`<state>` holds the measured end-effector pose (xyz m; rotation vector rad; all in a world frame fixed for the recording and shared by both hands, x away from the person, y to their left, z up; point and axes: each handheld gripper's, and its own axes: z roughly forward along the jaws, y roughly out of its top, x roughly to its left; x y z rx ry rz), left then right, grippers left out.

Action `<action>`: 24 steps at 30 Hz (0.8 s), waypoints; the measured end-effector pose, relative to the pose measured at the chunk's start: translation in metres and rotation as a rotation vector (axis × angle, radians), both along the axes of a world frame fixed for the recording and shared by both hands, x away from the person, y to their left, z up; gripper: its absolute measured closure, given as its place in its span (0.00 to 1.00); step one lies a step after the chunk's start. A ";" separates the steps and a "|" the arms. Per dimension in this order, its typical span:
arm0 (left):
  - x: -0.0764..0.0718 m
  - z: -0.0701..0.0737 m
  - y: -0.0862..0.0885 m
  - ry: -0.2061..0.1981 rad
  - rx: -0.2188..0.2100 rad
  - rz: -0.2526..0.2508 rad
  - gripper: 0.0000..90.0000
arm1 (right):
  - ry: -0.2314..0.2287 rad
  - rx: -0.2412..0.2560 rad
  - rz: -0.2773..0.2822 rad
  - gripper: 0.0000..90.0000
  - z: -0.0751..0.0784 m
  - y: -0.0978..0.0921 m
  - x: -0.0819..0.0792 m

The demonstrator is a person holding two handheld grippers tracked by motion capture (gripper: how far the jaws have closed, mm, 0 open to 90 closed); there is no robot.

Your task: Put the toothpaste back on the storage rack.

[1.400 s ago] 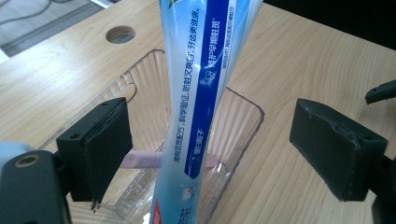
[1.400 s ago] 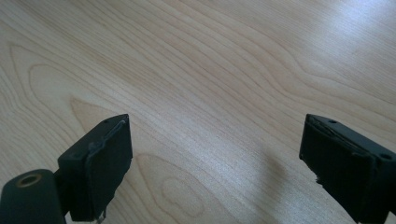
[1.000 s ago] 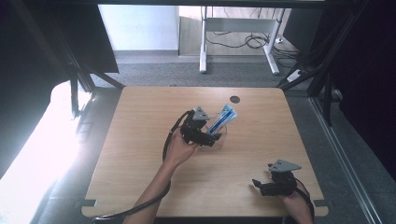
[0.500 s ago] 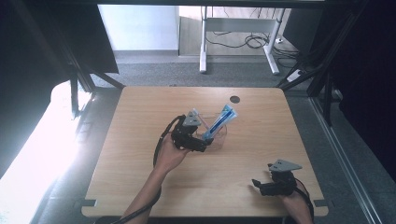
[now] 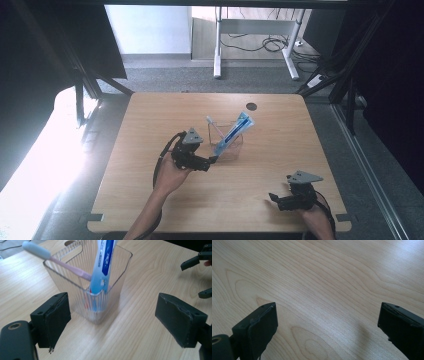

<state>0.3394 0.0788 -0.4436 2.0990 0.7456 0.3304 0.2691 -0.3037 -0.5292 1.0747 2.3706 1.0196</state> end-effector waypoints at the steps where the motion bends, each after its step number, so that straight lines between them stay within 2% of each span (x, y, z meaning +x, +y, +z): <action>1: -0.002 -0.001 0.002 0.001 0.000 0.002 0.14 | 0.003 -0.001 -0.003 0.03 0.000 0.000 0.000; 12: -0.024 -0.012 0.027 0.015 -0.001 0.039 0.15 | -0.004 -0.003 -0.006 0.03 0.000 0.001 -0.001; 15: -0.031 -0.015 0.034 0.022 -0.019 0.052 0.15 | -0.005 -0.007 -0.002 0.03 0.000 0.001 0.000; 20: -0.044 -0.027 0.046 0.037 -0.044 0.063 0.15 | -0.006 -0.009 0.000 0.03 0.000 0.002 -0.001; 24: -0.054 -0.035 0.051 0.039 -0.040 0.076 0.15 | -0.005 -0.011 0.002 0.03 0.000 0.003 -0.001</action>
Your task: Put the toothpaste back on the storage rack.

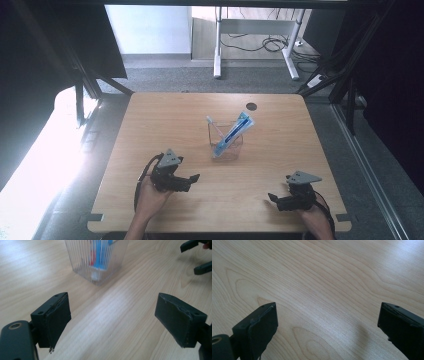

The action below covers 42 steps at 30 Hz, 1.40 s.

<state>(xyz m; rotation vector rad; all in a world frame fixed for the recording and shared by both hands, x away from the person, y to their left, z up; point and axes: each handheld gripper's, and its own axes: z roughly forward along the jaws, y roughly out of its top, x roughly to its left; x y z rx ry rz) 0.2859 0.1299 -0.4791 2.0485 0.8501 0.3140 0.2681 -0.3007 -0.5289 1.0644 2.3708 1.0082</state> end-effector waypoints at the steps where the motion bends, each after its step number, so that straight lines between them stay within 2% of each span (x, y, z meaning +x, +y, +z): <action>1: -0.002 -0.002 0.001 -0.002 0.005 0.002 0.15 | 0.001 -0.001 -0.001 0.03 0.000 0.000 0.000; 6: -0.013 -0.014 0.007 -0.011 0.035 0.021 0.15 | -0.001 -0.003 0.001 0.04 0.000 0.001 0.000; 12: -0.021 -0.029 0.009 0.010 0.070 0.036 0.15 | 0.001 -0.010 0.004 0.04 0.000 0.002 -0.001; 16: -0.024 -0.037 0.007 0.023 0.111 0.032 0.15 | 0.000 -0.012 0.005 0.04 0.000 0.002 -0.001; 22: -0.027 -0.046 0.004 0.047 0.137 0.024 0.15 | 0.002 -0.013 0.011 0.04 -0.001 0.003 -0.001; 31: -0.027 -0.059 -0.003 0.082 0.217 0.008 0.15 | 0.005 -0.014 0.026 0.04 -0.002 0.006 -0.001; 36: -0.025 -0.061 -0.002 0.098 0.197 0.009 0.15 | 0.011 -0.010 0.031 0.04 -0.003 0.006 -0.001; 42: -0.025 -0.062 0.000 0.094 0.191 0.016 0.14 | 0.018 -0.015 0.040 0.04 -0.004 0.007 -0.001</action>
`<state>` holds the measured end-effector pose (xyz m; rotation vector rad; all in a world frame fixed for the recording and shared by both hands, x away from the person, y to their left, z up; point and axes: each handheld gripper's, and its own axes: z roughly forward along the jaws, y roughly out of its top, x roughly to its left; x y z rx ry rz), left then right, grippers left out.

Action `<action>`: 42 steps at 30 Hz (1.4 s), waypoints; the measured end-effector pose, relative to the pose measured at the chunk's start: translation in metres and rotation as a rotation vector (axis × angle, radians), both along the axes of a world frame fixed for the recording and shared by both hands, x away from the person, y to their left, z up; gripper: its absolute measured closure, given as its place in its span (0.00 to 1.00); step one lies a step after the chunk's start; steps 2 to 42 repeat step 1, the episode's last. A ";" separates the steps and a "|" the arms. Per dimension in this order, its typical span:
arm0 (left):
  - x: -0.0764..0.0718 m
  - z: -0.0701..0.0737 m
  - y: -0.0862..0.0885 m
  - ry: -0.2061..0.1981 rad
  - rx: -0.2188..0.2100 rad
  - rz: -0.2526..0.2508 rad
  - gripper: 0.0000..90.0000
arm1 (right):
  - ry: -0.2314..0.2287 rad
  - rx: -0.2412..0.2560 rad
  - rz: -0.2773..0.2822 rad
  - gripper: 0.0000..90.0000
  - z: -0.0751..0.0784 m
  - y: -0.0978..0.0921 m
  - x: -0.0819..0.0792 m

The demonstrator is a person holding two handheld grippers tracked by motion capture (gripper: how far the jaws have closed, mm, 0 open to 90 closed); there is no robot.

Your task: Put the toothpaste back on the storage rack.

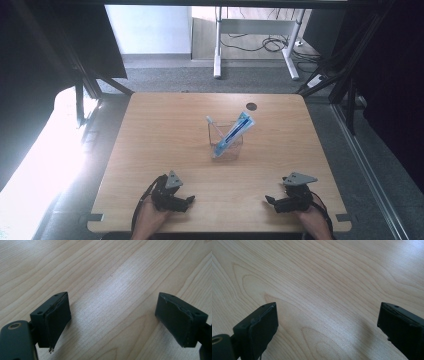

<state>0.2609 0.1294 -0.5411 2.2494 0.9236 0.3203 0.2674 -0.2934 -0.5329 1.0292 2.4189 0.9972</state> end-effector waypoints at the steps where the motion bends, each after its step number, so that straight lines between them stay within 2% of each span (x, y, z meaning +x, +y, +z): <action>1: 0.000 0.000 0.000 0.002 0.000 0.005 0.14 | -0.001 0.000 0.002 0.04 0.000 0.000 0.000; 42: 0.000 0.000 0.000 0.002 0.000 0.005 0.14 | -0.001 0.000 0.002 0.04 0.000 0.000 0.000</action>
